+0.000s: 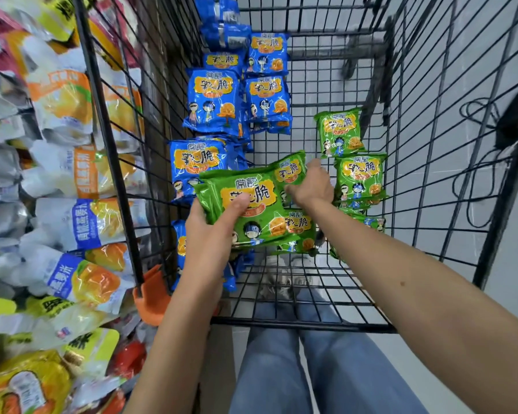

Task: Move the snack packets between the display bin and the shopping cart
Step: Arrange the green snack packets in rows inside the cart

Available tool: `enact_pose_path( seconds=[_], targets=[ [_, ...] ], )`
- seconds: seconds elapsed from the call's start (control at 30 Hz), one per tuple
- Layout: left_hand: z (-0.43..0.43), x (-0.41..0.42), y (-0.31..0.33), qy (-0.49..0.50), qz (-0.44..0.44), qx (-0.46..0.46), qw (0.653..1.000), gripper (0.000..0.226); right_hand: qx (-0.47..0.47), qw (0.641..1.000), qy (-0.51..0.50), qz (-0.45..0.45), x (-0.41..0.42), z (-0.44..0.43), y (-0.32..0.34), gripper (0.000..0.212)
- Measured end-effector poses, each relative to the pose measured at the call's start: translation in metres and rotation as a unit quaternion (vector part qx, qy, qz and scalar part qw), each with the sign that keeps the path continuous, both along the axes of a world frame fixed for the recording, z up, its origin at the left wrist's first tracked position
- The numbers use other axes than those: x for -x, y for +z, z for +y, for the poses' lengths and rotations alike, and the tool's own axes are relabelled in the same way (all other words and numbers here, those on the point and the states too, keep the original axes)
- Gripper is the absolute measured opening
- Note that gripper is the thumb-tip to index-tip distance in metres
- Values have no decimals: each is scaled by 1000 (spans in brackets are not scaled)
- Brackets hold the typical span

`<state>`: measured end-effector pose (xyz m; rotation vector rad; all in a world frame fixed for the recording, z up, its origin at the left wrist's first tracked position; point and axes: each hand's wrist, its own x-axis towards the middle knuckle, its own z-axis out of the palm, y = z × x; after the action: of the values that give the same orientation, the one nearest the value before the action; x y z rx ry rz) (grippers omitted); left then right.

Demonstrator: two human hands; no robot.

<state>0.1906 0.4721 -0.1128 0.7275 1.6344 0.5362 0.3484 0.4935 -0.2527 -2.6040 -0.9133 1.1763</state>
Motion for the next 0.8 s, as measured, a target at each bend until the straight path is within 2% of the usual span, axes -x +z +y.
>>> enact_pose_path(
  seconds=[0.07,0.13,0.23,0.3,0.37,0.4,0.47,0.53,0.57,0.63,0.73,0.8],
  targets=[
    [-1,0,0,4,-5,-4,1000,37,-41,997,-57,37,0,-3,14,56],
    [-2,-3,1,0,-6,-11,1000,35,-88,987,-106,88,-3,-9,34,69],
    [-3,-10,2,-16,9,-15,1000,60,-139,951,-188,202,-17,-27,70,92],
    [-2,-15,-1,-21,14,-18,1000,78,-153,918,-242,273,-28,-45,93,95],
    [-2,-20,-3,-27,28,-20,999,84,-154,894,-288,308,-34,-58,112,88],
    [-2,-22,-5,-32,31,-14,999,82,-155,890,-299,309,-36,-62,117,77],
    [-2,-27,-5,-55,42,-6,998,68,-152,896,-293,297,-36,-65,124,61],
    [-3,-32,-4,-67,39,-10,997,48,-148,907,-267,290,-34,-66,131,60],
    [-4,-37,-2,-70,32,-14,997,47,-146,910,-252,295,-31,-65,133,61],
    [-7,-45,0,-80,27,-22,996,62,-128,918,-202,318,-25,-65,132,54],
    [-10,-56,1,-120,8,7,993,95,-129,912,-169,349,-17,-64,129,19],
    [-9,-60,1,-136,-14,67,988,123,-133,902,-175,371,-16,-62,125,18]
  ],
)
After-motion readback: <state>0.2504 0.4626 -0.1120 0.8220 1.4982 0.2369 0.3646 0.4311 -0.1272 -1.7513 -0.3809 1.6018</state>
